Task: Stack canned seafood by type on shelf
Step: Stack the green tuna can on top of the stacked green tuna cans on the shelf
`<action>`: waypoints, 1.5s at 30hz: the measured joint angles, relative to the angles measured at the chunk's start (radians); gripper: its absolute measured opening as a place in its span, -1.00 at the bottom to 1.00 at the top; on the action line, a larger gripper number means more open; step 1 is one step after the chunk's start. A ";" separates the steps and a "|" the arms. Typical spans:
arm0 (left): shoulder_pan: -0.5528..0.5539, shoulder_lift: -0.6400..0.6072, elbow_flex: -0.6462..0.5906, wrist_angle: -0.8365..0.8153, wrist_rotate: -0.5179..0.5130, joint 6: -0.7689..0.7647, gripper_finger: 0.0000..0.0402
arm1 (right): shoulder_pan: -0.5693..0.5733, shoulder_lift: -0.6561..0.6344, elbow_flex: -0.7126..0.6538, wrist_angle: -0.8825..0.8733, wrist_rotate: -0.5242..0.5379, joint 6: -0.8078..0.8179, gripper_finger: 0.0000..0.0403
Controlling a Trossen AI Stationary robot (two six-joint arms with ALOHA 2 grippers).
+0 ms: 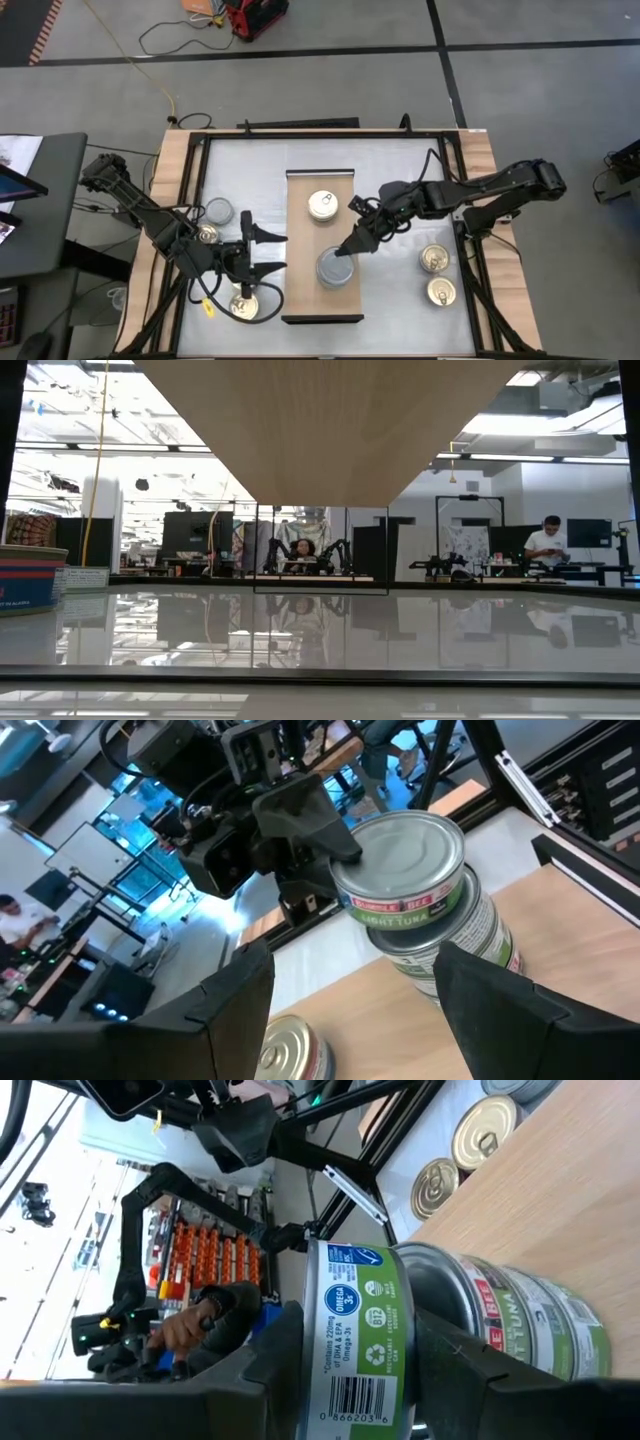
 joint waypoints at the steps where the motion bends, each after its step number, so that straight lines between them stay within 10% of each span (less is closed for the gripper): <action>1: 0.000 0.000 0.000 0.001 0.000 0.000 0.30 | 0.000 0.000 0.000 0.000 0.000 -0.004 -0.08; 13: 0.000 0.000 0.000 0.019 -0.007 -0.003 0.30 | -0.010 0.000 0.000 -0.022 0.000 -0.008 0.20; 45: 0.045 0.124 0.061 0.095 0.165 0.068 0.30 | -0.045 0.000 0.000 -0.014 0.045 -0.012 0.22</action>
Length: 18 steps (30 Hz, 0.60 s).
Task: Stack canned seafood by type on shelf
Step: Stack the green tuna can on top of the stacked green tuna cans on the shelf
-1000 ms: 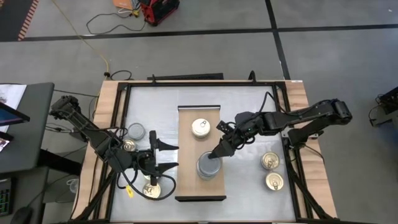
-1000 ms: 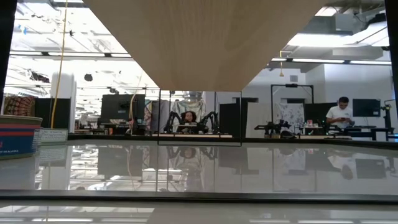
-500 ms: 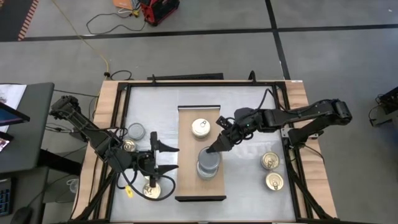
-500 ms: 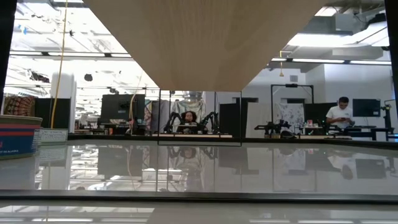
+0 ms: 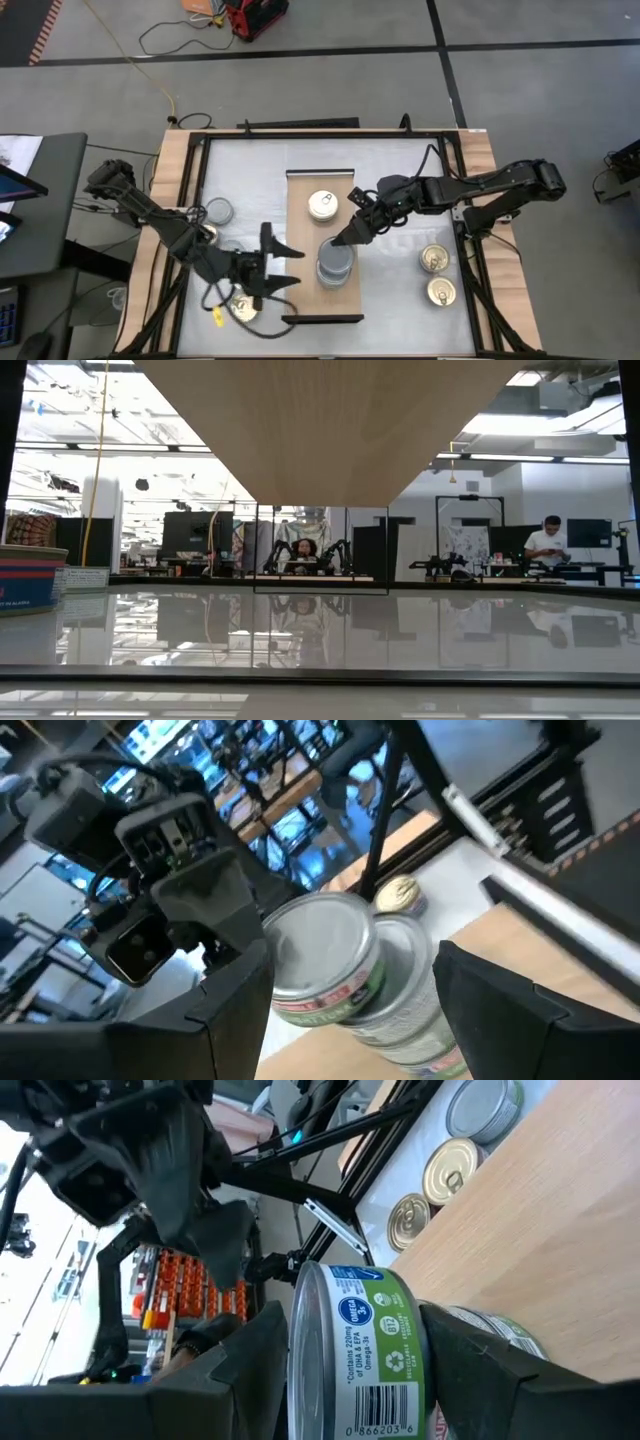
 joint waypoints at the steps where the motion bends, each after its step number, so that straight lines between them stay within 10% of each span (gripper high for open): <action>1: 0.006 0.017 0.013 -0.004 -0.001 0.009 0.30 | 0.000 0.000 0.000 0.000 0.001 0.000 0.22; 18: 0.110 0.169 0.261 -0.313 0.296 -0.119 0.30 | 0.015 0.000 0.000 -0.006 0.010 0.004 0.22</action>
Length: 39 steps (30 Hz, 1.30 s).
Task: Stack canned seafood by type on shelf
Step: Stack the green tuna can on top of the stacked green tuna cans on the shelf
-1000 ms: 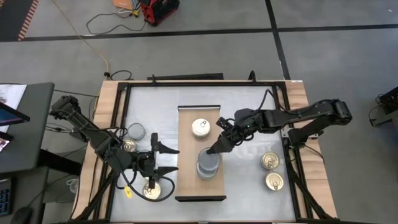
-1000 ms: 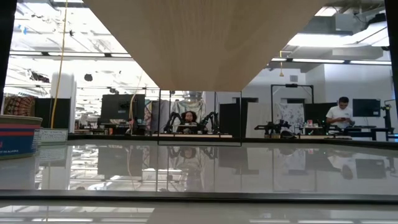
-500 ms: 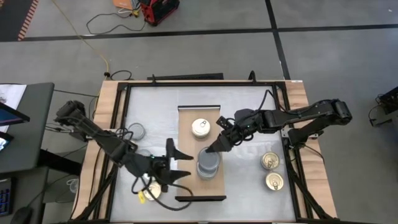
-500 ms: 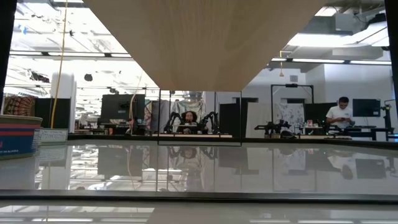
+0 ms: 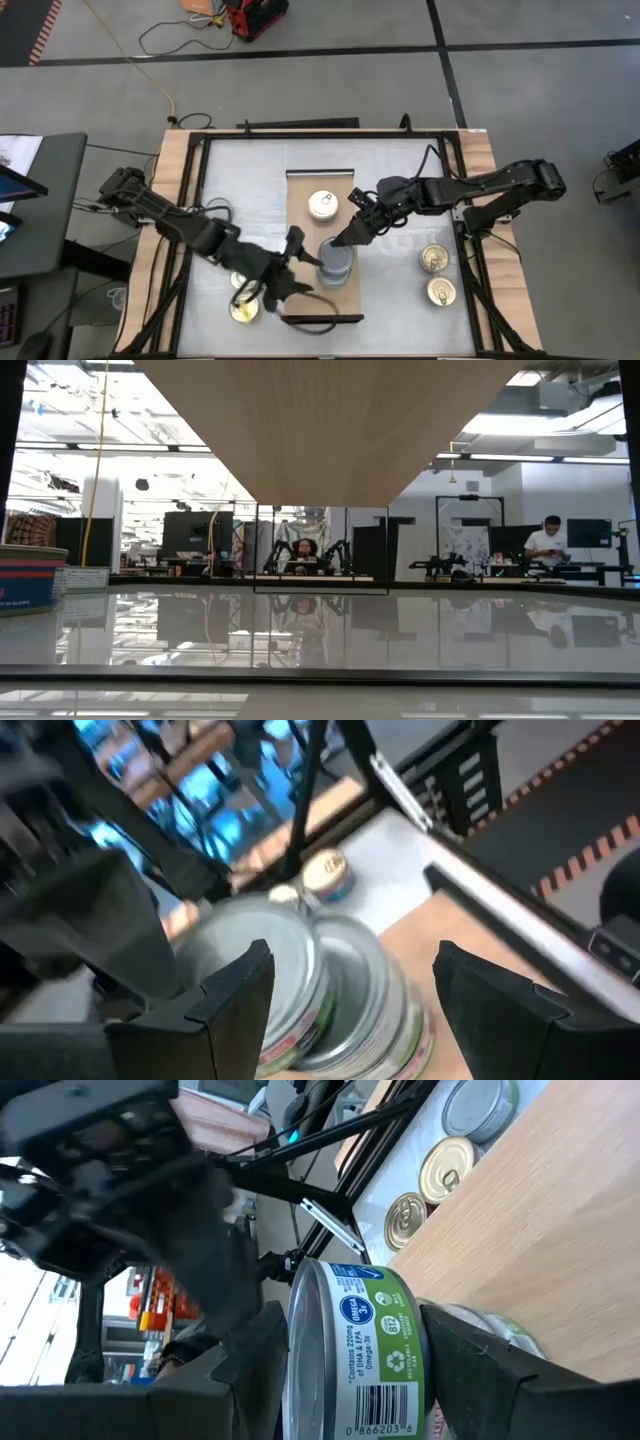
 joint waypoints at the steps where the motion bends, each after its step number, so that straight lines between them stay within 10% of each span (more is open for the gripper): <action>1: 0.006 0.010 0.003 -0.009 0.011 -0.001 0.30 | 0.003 0.000 0.000 0.003 0.000 0.000 0.22; 14: 0.017 0.083 0.117 -0.021 -0.053 0.039 0.30 | 0.030 0.000 0.000 -0.009 -0.013 -0.001 0.22; 22: 0.054 0.081 0.122 -0.092 0.127 -0.108 0.30 | 0.043 0.000 0.000 -0.009 -0.014 -0.002 0.22; 39: 0.048 0.085 0.122 -0.167 0.155 -0.179 0.30 | 0.032 -0.003 0.000 0.013 -0.014 -0.004 0.22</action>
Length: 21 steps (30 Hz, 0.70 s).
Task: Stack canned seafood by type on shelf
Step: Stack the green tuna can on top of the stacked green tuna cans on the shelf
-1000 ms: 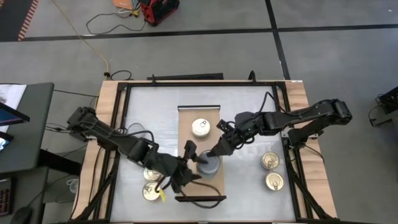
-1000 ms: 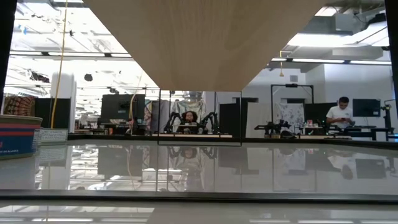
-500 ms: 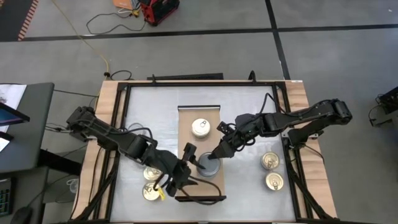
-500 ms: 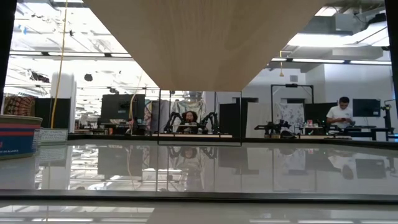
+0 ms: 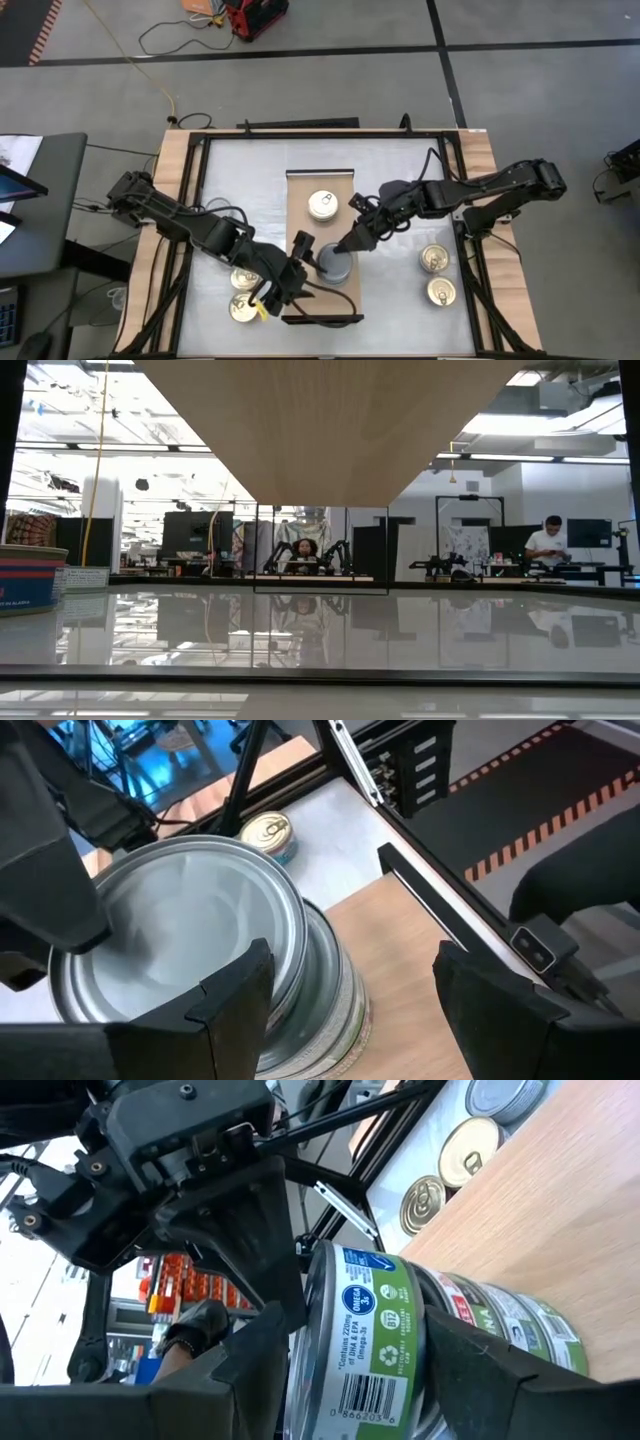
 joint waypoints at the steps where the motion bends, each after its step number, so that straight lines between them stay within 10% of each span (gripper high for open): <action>1: 0.000 0.000 0.000 -0.001 0.000 -0.004 0.30 | 0.000 0.000 0.000 0.000 0.000 0.000 0.22; 21: -0.003 -0.001 0.000 -0.006 0.026 -0.036 0.30 | -0.035 -0.002 0.069 -0.129 -0.069 -0.015 0.22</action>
